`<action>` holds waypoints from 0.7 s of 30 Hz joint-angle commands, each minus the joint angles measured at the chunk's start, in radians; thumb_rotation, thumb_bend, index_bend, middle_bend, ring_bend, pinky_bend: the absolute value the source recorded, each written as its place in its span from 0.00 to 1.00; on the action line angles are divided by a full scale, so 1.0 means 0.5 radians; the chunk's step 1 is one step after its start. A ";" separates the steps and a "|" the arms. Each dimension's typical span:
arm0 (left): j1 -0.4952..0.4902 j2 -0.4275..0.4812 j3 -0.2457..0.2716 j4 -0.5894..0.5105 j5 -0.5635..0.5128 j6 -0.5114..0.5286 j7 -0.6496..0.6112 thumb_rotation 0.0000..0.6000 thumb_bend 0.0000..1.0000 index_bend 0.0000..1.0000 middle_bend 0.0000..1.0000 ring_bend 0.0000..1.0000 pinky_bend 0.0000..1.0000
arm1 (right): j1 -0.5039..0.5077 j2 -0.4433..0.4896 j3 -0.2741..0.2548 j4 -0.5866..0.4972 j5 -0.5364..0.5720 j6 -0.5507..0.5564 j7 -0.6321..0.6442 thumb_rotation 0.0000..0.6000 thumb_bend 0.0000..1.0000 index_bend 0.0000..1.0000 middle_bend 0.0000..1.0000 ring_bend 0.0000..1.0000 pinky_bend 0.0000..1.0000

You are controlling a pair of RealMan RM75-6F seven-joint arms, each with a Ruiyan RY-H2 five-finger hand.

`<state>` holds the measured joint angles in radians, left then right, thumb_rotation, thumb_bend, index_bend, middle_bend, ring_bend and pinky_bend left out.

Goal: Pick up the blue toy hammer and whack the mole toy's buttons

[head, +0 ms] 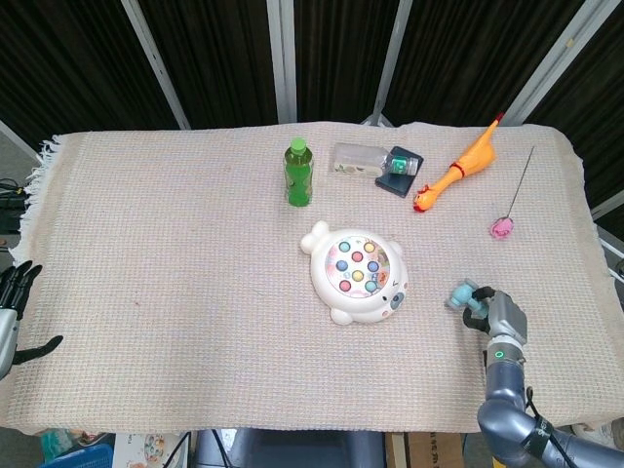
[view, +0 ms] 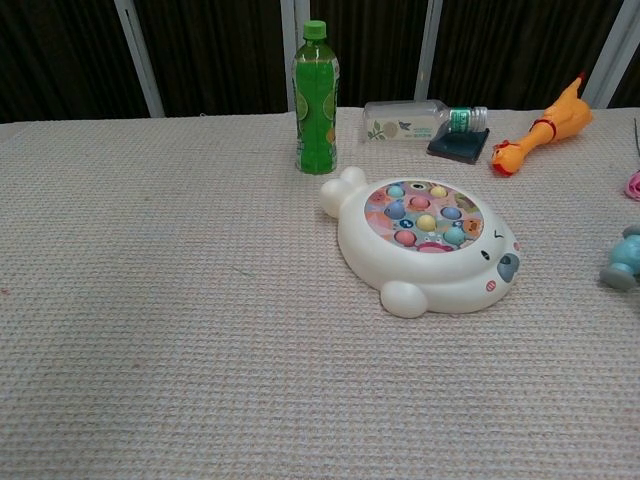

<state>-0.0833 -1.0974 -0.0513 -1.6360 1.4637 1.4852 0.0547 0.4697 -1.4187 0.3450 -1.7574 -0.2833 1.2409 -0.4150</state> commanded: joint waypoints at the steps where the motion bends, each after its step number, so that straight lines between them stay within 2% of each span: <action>1: 0.000 0.000 0.000 -0.001 0.000 -0.001 0.000 1.00 0.00 0.00 0.00 0.00 0.00 | -0.002 0.009 -0.002 -0.011 0.004 -0.007 0.004 1.00 0.49 0.38 0.28 0.13 0.24; 21: 0.003 0.000 0.002 0.001 0.014 0.011 0.000 1.00 0.00 0.00 0.00 0.00 0.00 | -0.028 0.055 -0.050 -0.171 -0.116 0.021 0.054 1.00 0.49 0.38 0.28 0.13 0.24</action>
<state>-0.0816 -1.0975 -0.0503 -1.6353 1.4708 1.4907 0.0545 0.4570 -1.3926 0.3222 -1.8406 -0.3389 1.2502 -0.3893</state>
